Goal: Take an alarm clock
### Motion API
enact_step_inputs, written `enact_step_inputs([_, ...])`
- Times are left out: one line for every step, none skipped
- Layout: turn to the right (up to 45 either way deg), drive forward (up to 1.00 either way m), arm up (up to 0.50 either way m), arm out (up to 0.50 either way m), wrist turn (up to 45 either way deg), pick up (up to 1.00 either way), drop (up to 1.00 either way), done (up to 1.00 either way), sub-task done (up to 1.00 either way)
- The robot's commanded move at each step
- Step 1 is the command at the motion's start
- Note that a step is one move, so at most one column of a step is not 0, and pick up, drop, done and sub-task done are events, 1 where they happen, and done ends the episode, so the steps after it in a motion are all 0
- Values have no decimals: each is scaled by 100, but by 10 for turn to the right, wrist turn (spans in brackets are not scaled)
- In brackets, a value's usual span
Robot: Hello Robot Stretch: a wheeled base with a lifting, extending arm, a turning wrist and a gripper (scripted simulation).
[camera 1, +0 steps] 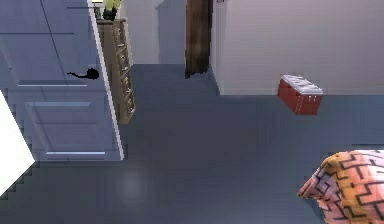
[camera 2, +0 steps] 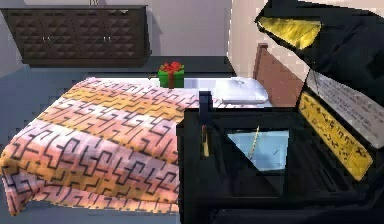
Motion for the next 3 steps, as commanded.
enact_step_inputs([0,0,50,0,0,0,0,0,0])
enact_step_inputs([0,0,38,0,0,0,0,0,0])
enact_step_inputs([0,0,0,40,0,0,0,0,0])
